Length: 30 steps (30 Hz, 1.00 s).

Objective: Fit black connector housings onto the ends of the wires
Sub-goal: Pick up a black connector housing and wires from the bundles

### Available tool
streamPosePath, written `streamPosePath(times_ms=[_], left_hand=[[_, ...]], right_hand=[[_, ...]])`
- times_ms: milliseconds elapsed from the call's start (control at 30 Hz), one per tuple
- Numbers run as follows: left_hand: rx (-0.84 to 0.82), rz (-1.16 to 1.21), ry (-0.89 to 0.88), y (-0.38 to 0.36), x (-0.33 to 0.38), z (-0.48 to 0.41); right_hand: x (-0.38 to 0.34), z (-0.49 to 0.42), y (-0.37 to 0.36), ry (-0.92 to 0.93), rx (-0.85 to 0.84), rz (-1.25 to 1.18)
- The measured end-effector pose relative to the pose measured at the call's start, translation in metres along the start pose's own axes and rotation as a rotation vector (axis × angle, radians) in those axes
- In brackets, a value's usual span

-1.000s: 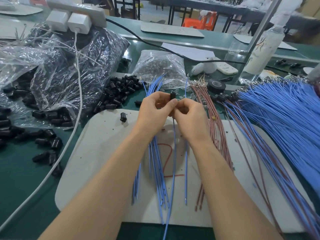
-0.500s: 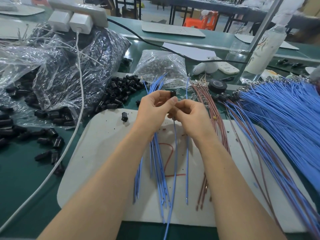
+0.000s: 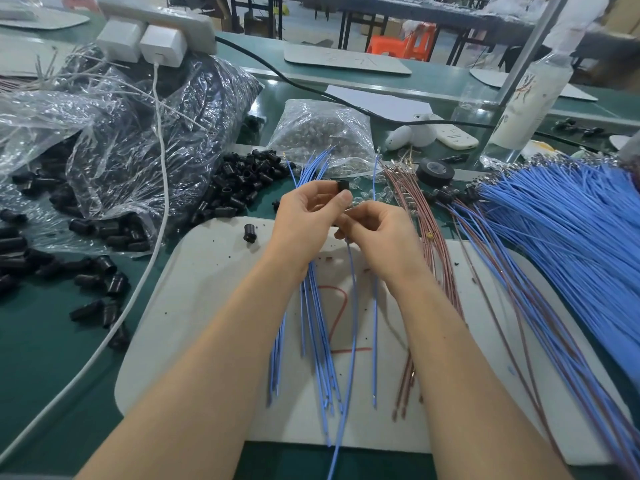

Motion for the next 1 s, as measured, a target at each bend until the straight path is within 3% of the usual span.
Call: streamPosePath(times_ms=[333, 433, 533, 633, 1000], left_hand=[[0.166, 0.173, 0.112, 0.011, 0.004, -0.009], [0.231, 0.134, 0.134, 0.028, 0.006, -0.014], [0.263, 0.109, 0.171, 0.037, 0.004, -0.015], [0.223, 0.137, 0.213, 0.032, 0.002, -0.014], [0.025, 0.137, 0.225, 0.011, 0.001, -0.005]], right_hand=[[0.003, -0.005, 0.008, -0.052, 0.133, 0.019], [0.012, -0.009, 0.033, -0.137, 0.385, 0.231], [0.028, -0.015, 0.054, -0.392, 0.419, 0.479], [0.034, -0.018, 0.054, -0.506, 0.383, 0.569], [0.036, -0.019, 0.052, -0.459, 0.492, 0.454]])
Point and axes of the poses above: each hand's wrist, its own z-axis away from the middle knuckle, its own y-axis out of the back of the hand, x = y × z, the point moved 2 cm from there along -z, towards the middle knuckle, and after that the axes turned 14 degrees about -y, right-handed, at the moved point
